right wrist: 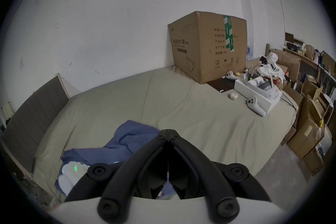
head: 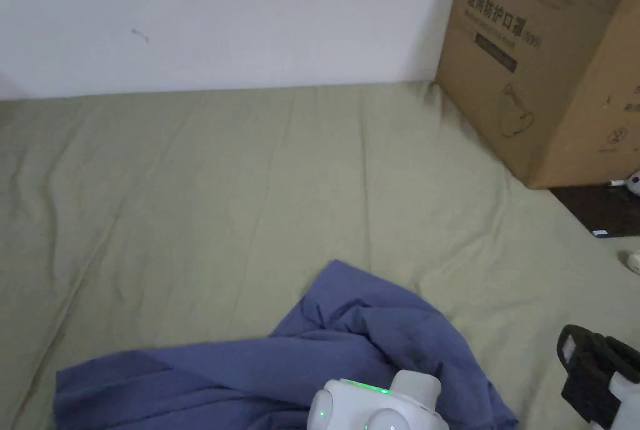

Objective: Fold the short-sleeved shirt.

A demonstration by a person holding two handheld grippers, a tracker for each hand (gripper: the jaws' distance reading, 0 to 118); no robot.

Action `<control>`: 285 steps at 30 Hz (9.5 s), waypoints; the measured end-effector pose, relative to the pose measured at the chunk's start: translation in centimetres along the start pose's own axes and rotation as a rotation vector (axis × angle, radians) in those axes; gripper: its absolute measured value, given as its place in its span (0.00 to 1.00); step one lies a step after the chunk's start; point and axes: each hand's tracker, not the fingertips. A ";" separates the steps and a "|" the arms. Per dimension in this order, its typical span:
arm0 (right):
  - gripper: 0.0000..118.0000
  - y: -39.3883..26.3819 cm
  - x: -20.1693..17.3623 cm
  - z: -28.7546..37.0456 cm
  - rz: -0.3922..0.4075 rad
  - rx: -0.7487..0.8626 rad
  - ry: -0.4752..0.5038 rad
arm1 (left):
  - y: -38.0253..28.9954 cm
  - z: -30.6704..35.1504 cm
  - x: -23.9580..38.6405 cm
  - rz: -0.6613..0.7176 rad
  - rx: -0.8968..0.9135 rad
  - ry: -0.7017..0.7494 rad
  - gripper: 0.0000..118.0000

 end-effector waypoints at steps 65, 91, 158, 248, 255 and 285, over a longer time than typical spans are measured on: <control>0.80 -4.8 -3.8 -32.1 0.289 -0.718 0.059 | -8.5 26.6 -19.0 0.385 0.432 0.736 0.07; 0.03 14.8 -3.8 -15.0 0.100 -0.260 0.256 | -7.1 37.2 -14.1 0.315 0.681 0.784 0.06; 0.03 10.0 -8.0 -42.2 0.014 -0.542 0.215 | 9.8 27.0 -35.9 0.417 0.469 0.943 0.06; 0.04 -10.1 3.3 -4.0 0.100 -0.521 0.158 | -25.1 29.9 -16.2 0.482 0.454 0.737 0.05; 0.04 -4.6 2.0 -7.0 0.044 -0.476 0.184 | -19.5 32.2 -17.9 0.382 0.488 0.767 0.05; 0.05 -9.1 1.0 -4.9 0.004 -0.553 0.148 | -26.3 31.0 -16.6 0.486 0.480 0.720 0.02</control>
